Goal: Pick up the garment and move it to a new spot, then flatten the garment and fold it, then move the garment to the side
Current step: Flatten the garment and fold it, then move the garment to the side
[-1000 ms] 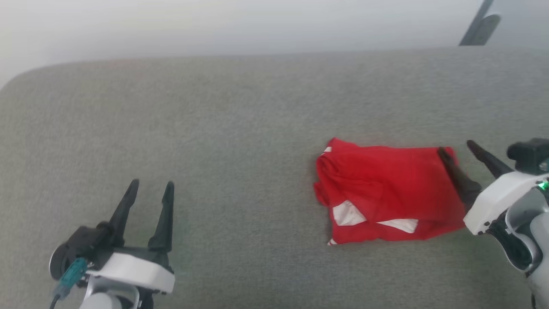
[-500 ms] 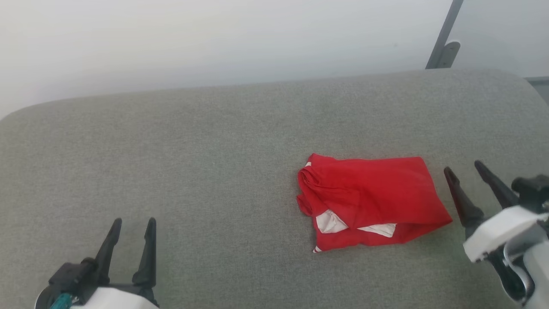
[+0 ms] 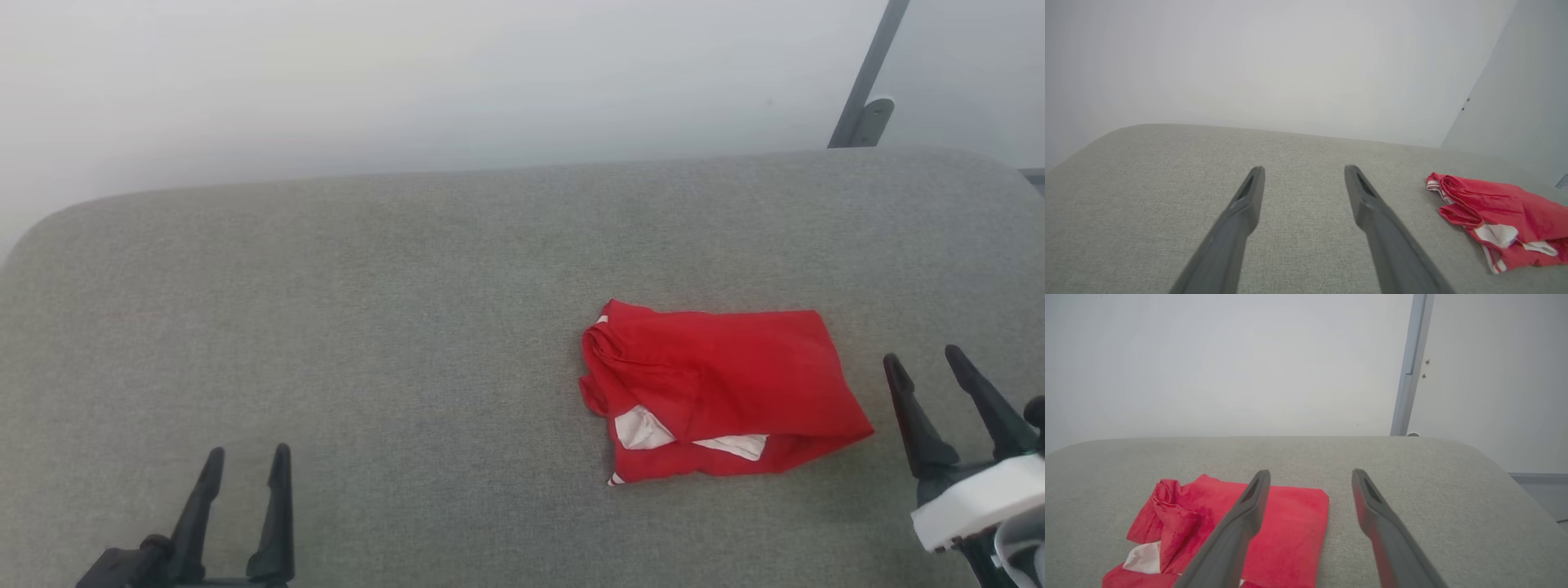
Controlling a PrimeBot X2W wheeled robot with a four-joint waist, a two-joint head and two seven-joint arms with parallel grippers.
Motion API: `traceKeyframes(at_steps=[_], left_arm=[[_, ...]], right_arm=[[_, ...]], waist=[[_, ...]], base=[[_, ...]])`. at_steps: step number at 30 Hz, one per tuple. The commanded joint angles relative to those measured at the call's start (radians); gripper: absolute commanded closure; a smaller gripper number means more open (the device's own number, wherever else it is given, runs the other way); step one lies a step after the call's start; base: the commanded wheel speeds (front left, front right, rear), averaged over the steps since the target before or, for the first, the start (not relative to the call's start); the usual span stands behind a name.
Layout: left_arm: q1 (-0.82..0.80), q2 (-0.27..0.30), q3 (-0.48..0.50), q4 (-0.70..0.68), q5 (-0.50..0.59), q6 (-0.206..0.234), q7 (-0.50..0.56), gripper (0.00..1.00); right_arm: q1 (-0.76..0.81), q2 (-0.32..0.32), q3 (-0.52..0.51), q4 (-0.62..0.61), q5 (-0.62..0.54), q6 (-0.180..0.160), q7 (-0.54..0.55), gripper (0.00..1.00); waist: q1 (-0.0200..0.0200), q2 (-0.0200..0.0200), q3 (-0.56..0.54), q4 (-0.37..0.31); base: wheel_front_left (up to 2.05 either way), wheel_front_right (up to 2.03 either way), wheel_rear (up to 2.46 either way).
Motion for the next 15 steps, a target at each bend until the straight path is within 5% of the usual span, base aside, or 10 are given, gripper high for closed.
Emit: traceKeyframes(at_steps=[1, 15], left_arm=[[0.011, 0.000, 0.007, -0.007, -0.001, -0.001, -0.004, 0.00], [-0.018, 0.010, -0.012, -0.004, 0.021, -0.001, -0.004, 0.00]], right_arm=[[0.018, 0.011, -0.019, -0.022, -0.012, 0.000, 0.011, 0.00], [0.063, 0.079, -0.098, -0.130, -0.059, 0.000, 0.099, 0.00]], waist=[[0.0000, -0.0001, 0.003, 0.004], [0.0000, -0.0001, 0.020, 0.017]], base=[[0.00, 0.00, 0.00], [0.00, 0.00, 0.00]])
